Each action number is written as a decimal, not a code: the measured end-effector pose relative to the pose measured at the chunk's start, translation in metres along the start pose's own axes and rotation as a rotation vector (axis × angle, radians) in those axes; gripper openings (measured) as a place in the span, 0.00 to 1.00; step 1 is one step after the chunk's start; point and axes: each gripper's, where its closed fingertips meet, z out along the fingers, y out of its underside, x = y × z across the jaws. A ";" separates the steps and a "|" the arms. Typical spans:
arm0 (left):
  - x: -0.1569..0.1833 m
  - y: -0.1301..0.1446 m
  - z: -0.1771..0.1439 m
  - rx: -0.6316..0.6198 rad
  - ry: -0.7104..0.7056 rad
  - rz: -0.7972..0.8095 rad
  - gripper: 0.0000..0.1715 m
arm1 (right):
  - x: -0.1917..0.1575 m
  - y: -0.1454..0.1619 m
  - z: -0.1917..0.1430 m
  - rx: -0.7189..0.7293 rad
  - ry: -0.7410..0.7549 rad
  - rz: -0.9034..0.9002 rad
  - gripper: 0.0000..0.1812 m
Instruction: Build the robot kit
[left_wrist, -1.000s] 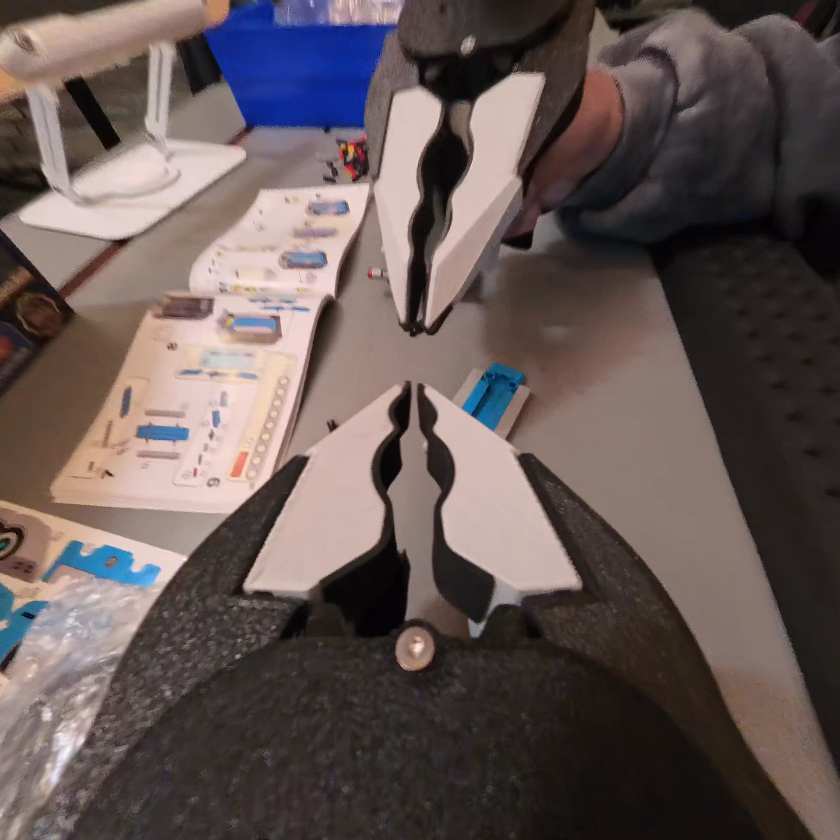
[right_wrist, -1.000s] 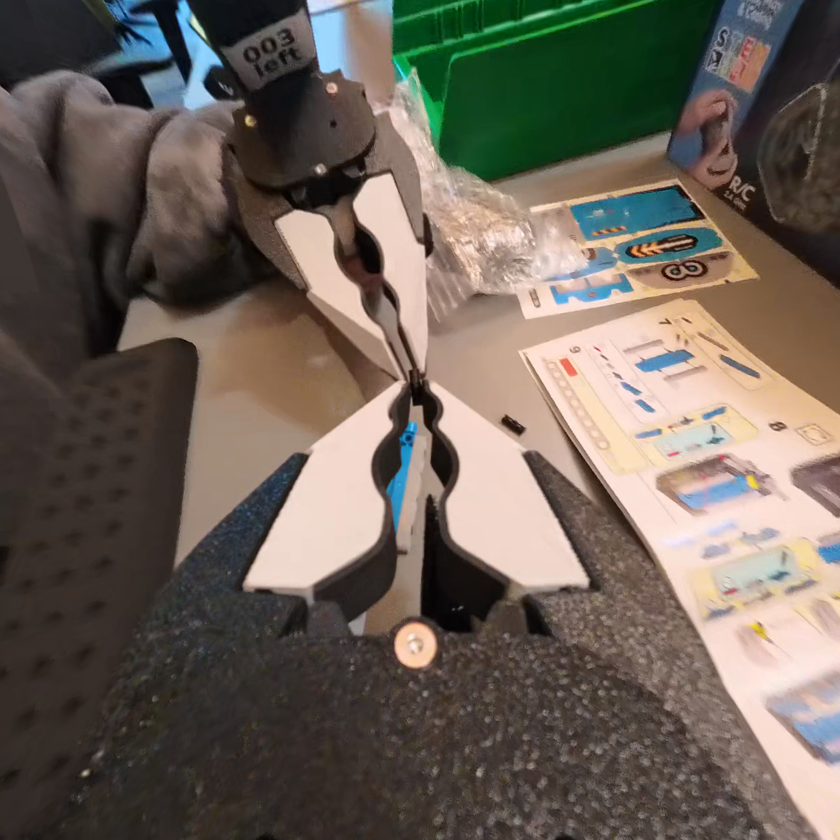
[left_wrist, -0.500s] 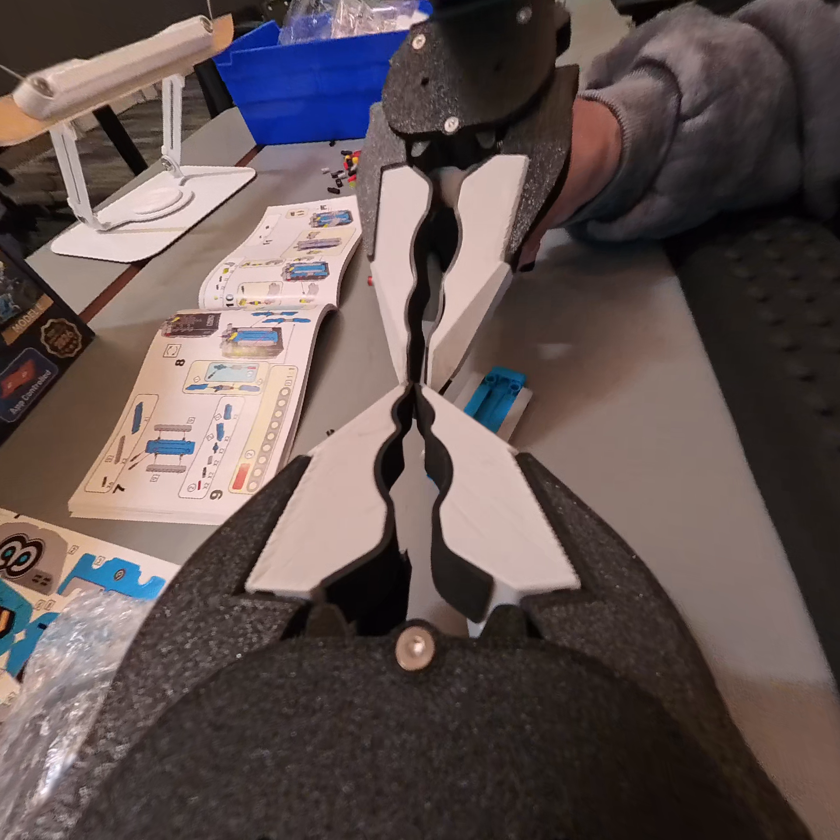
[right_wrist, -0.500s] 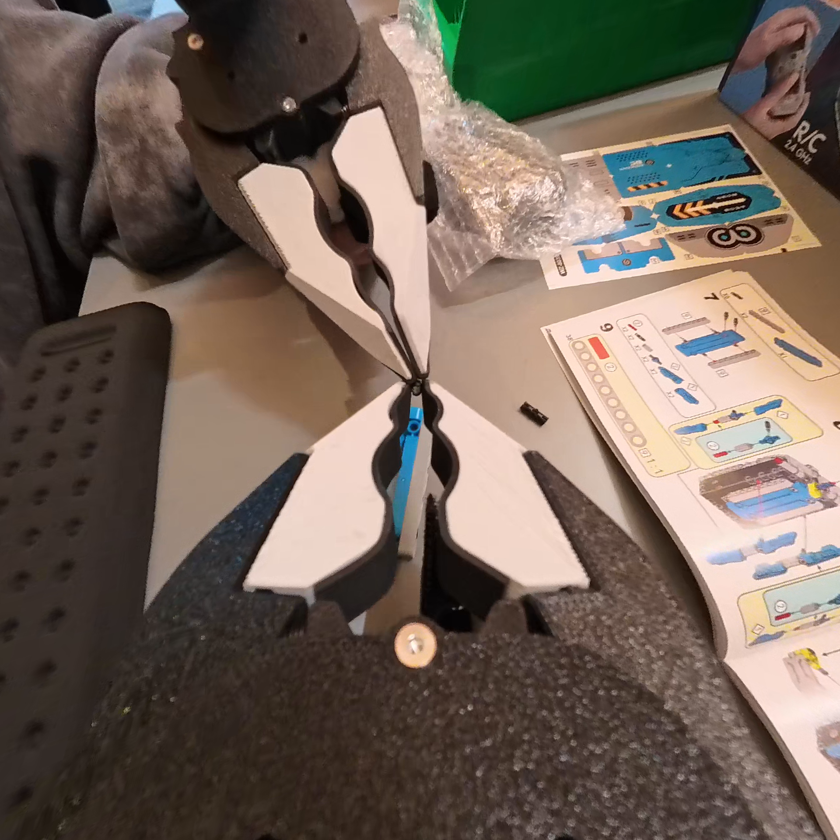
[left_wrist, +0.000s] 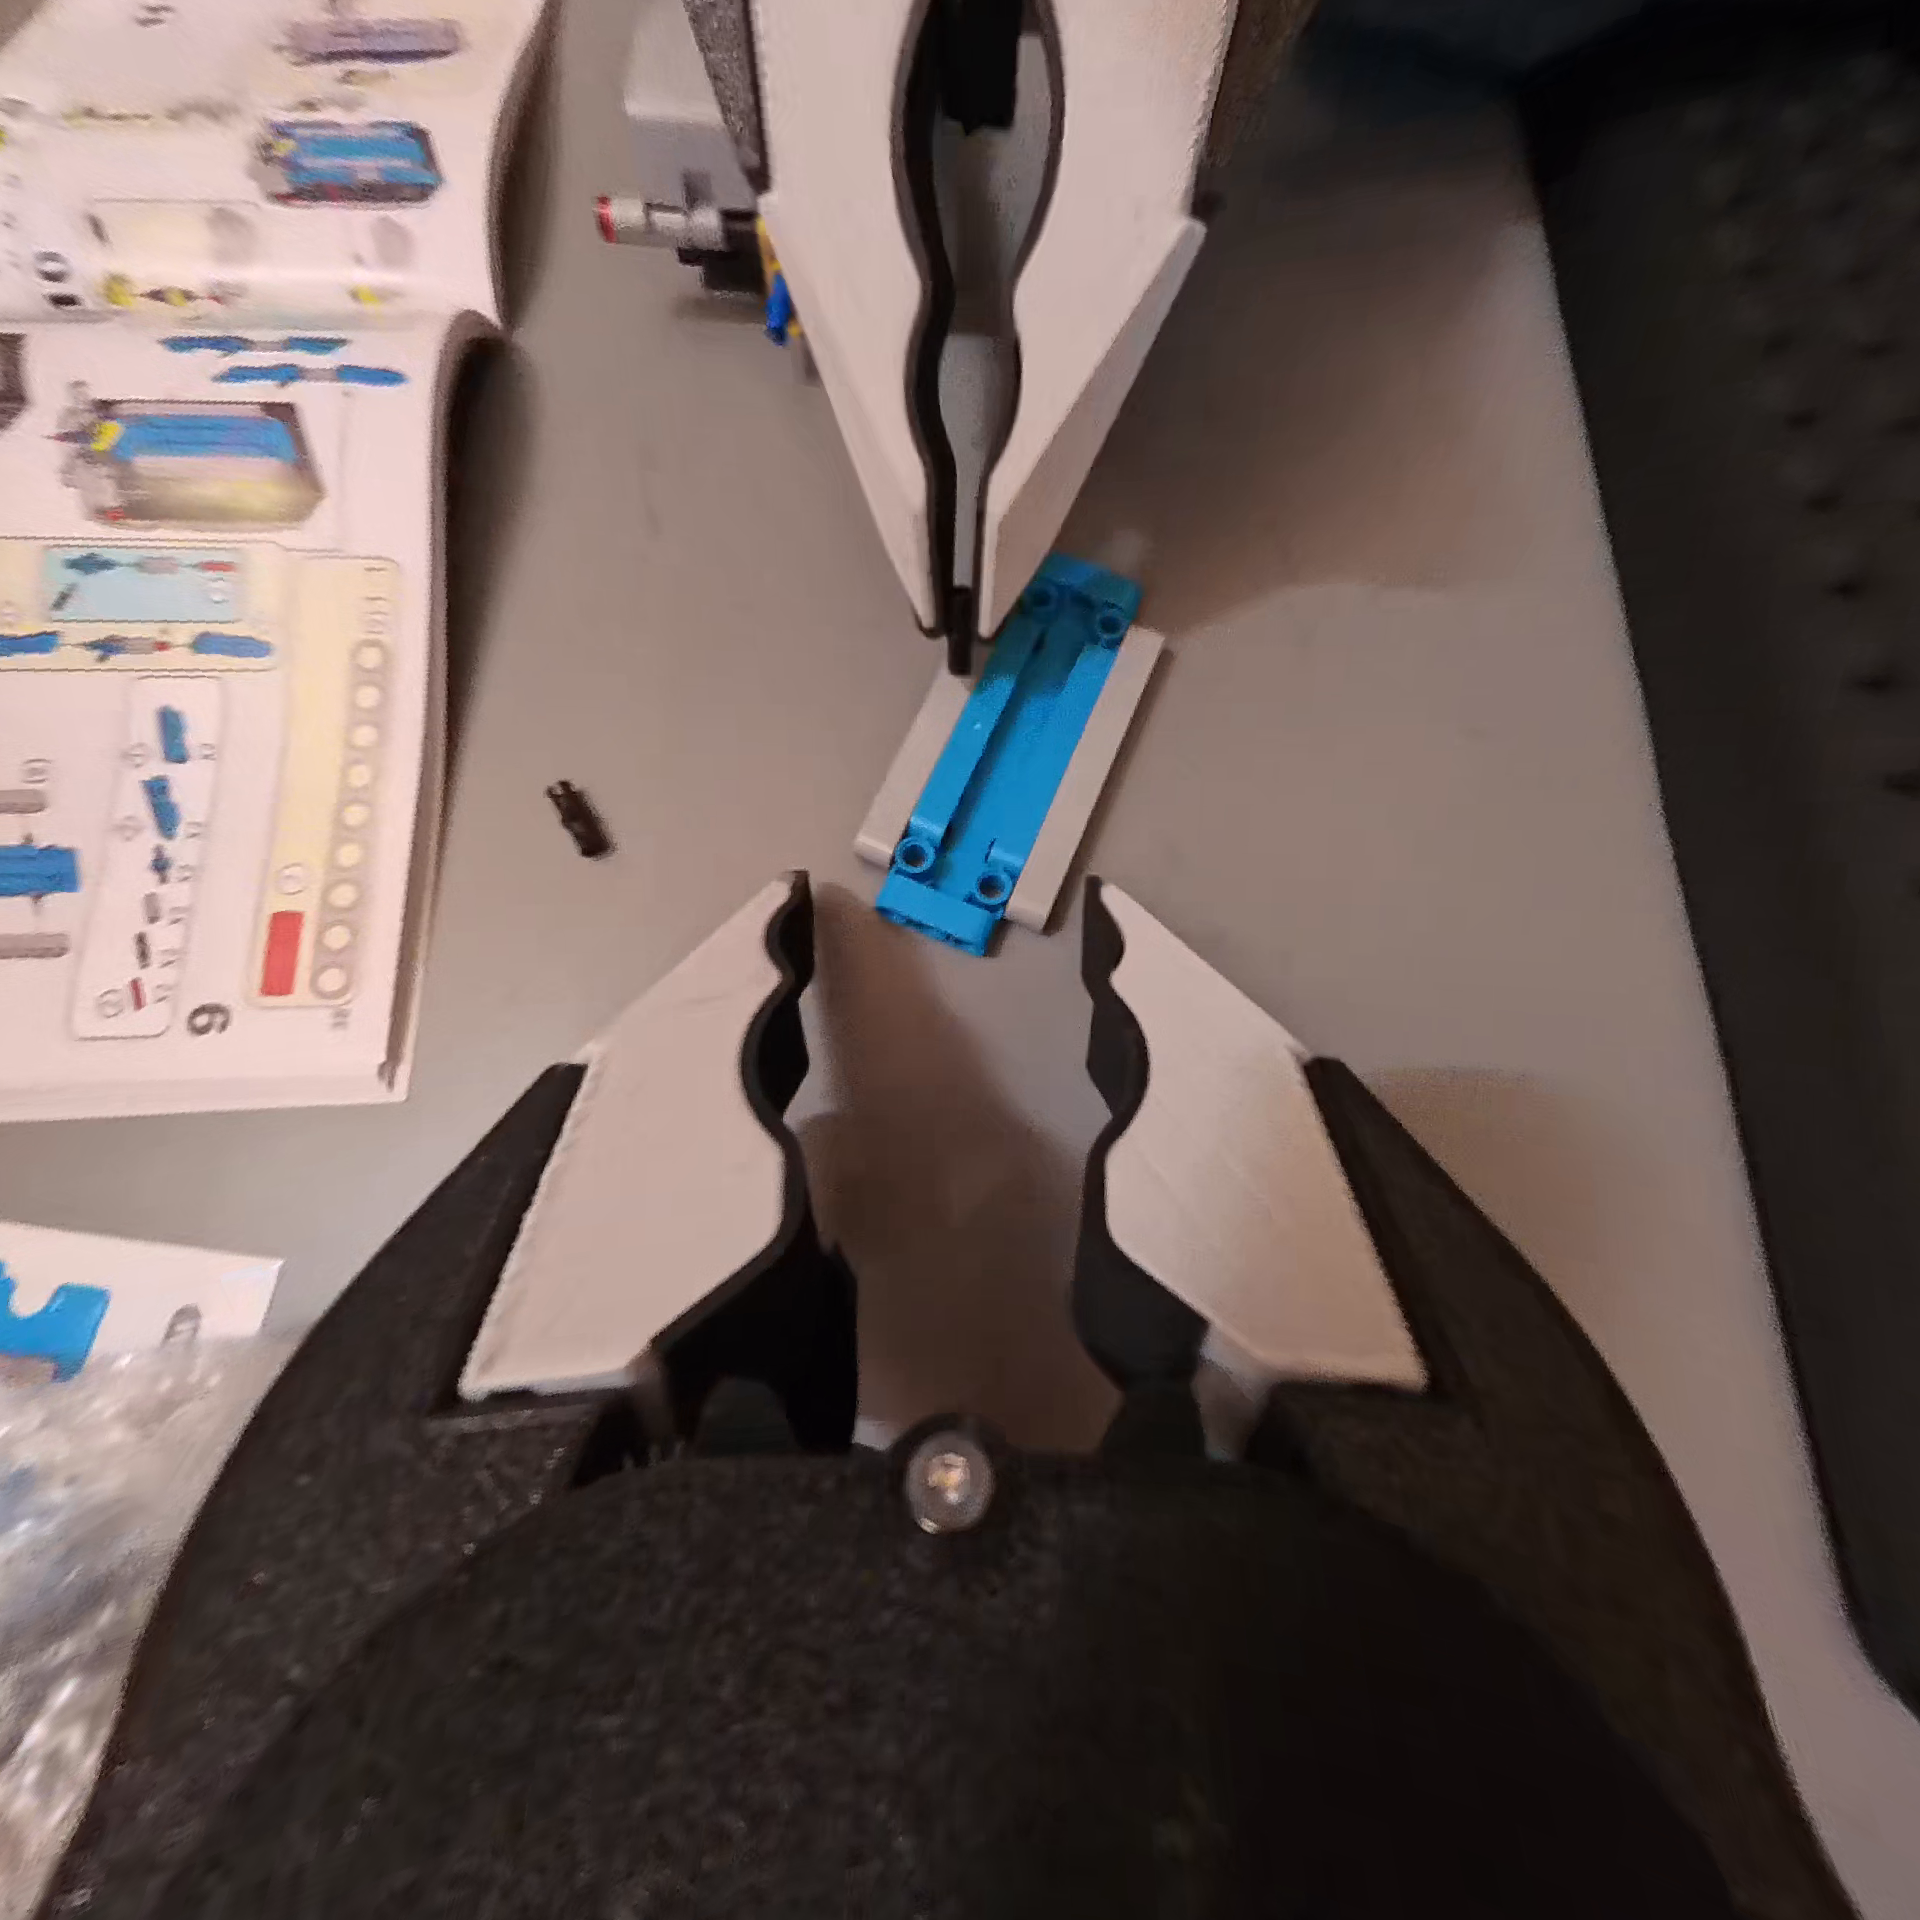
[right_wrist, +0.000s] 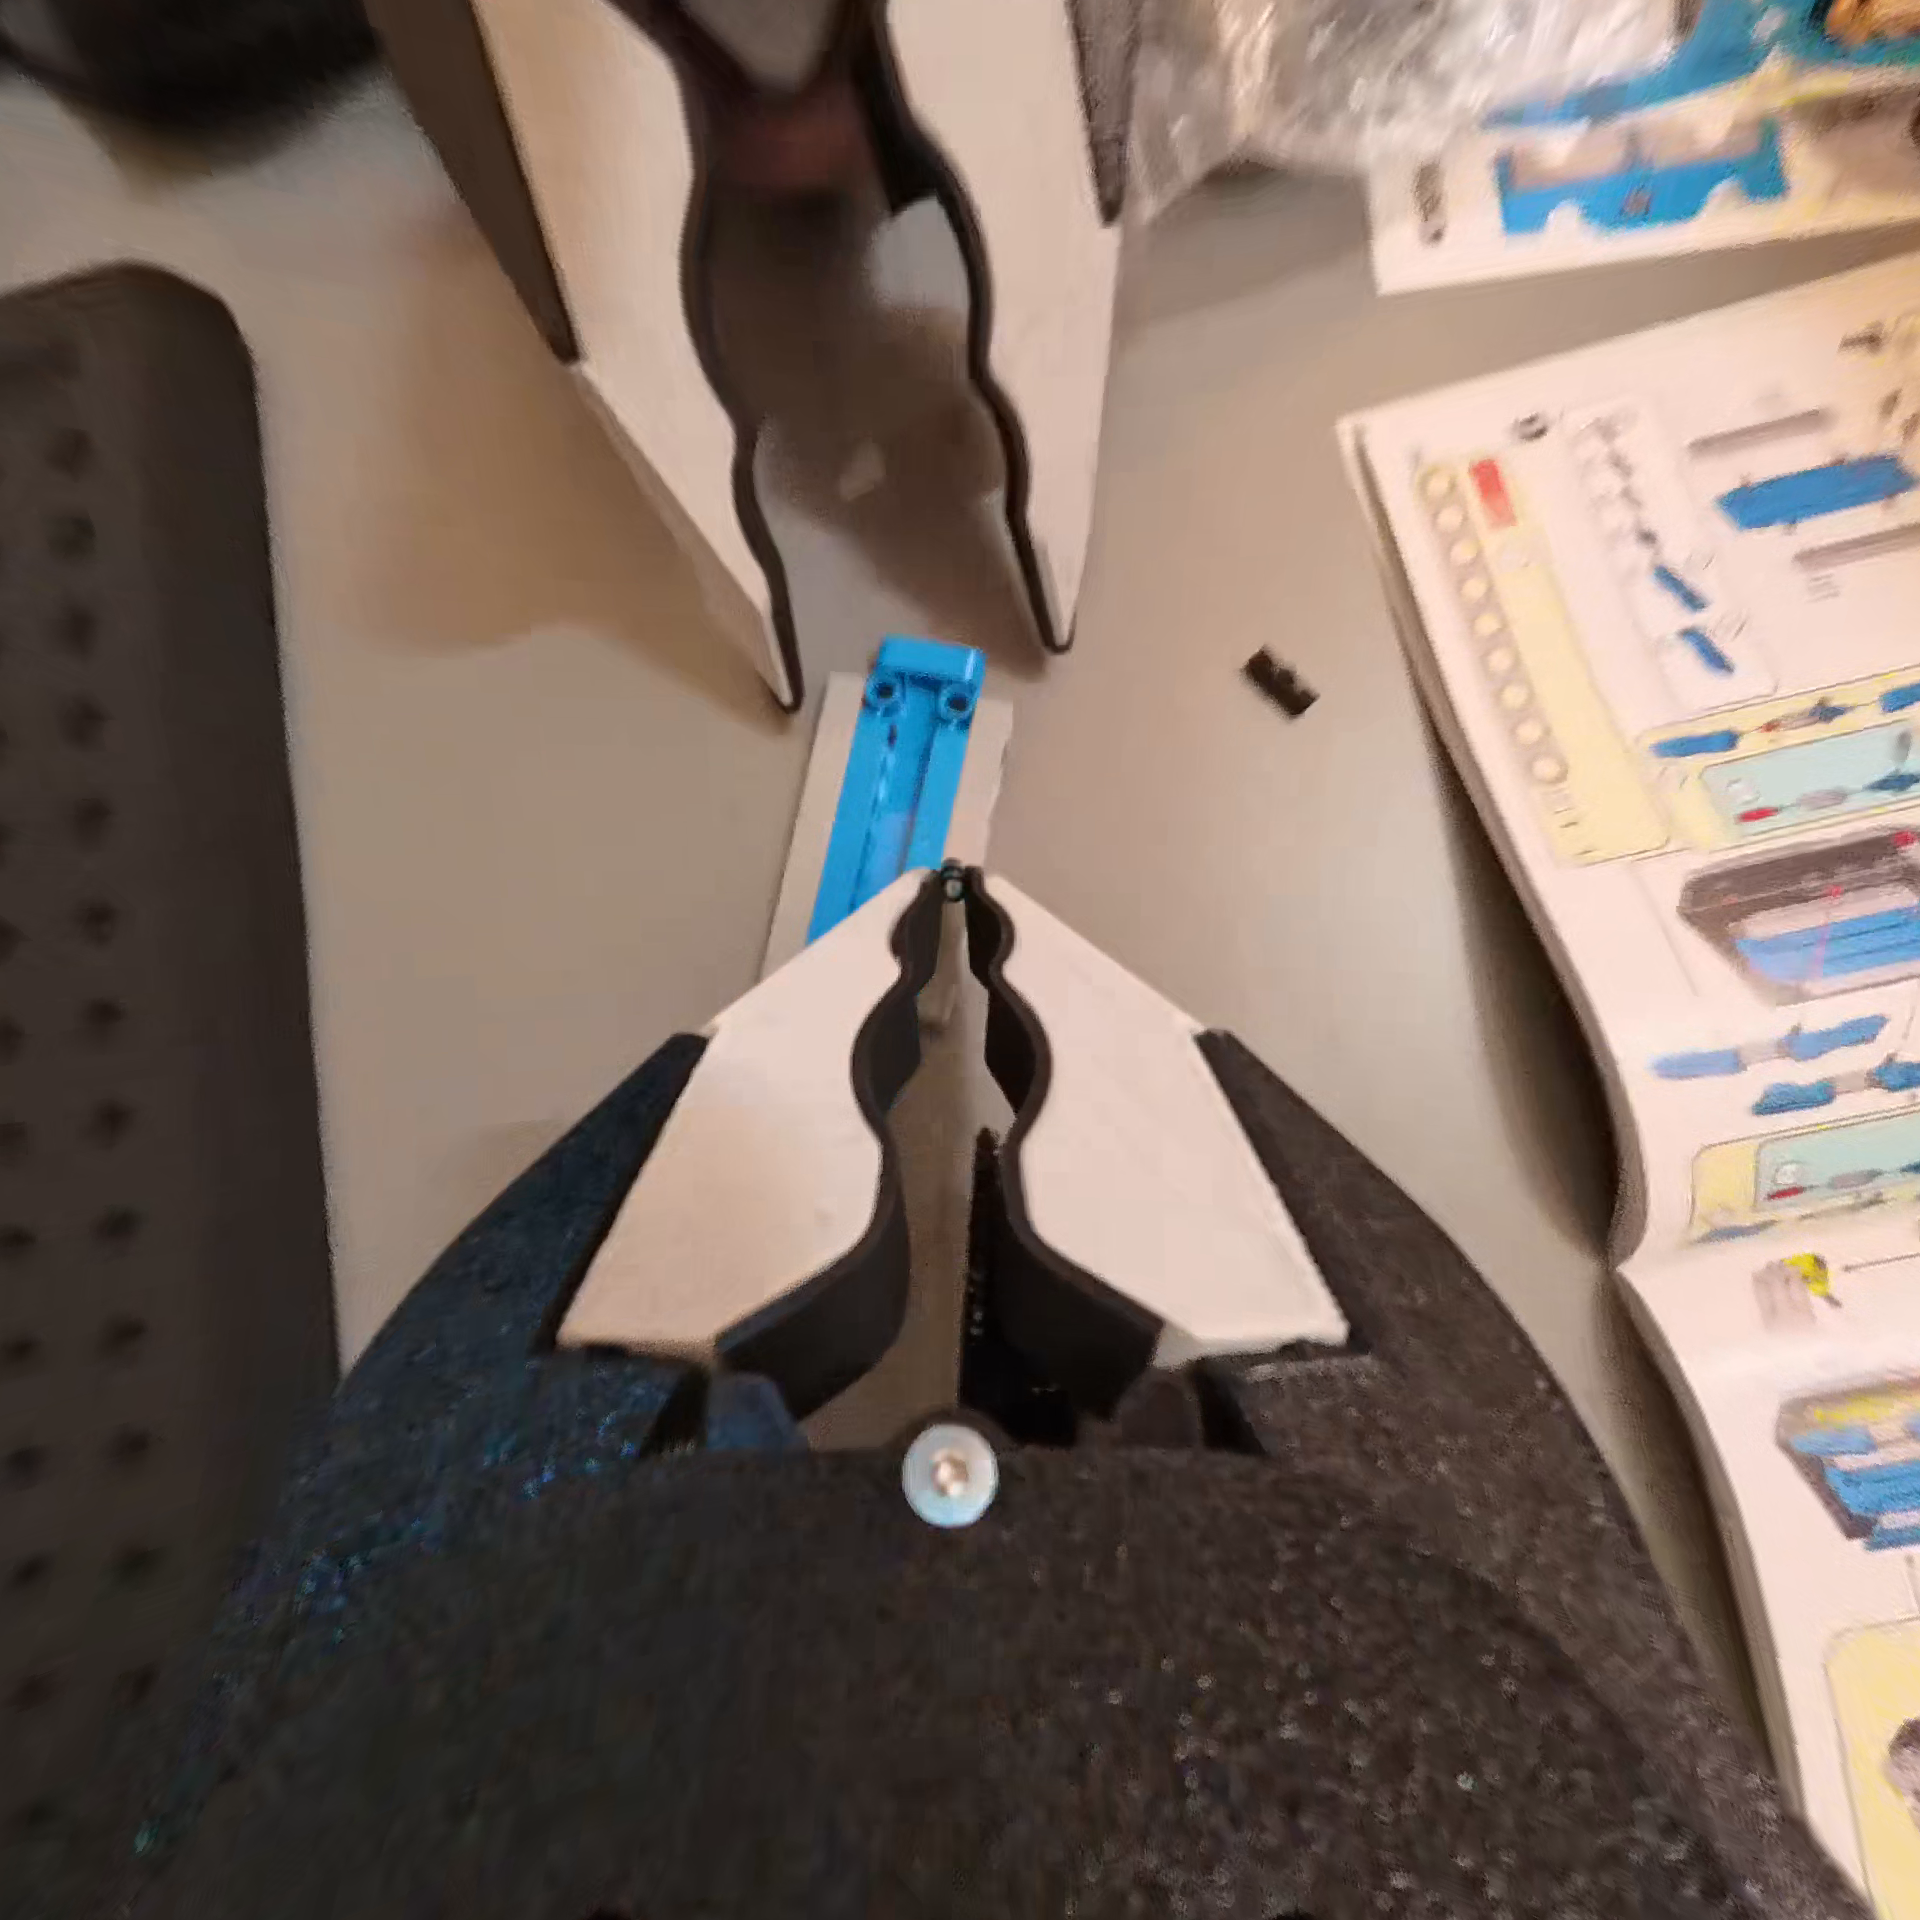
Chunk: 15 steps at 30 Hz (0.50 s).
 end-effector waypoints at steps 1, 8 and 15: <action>0.003 0.001 0.002 -0.012 0.020 0.000 0.30 | -0.002 0.003 -0.001 -0.019 -0.001 -0.009 0.02; 0.007 0.002 0.005 -0.037 0.006 -0.049 0.31 | -0.019 0.014 -0.010 -0.042 -0.045 -0.040 0.02; 0.002 -0.002 0.007 -0.021 -0.042 -0.147 0.24 | -0.020 0.022 -0.001 -0.089 -0.041 -0.052 0.02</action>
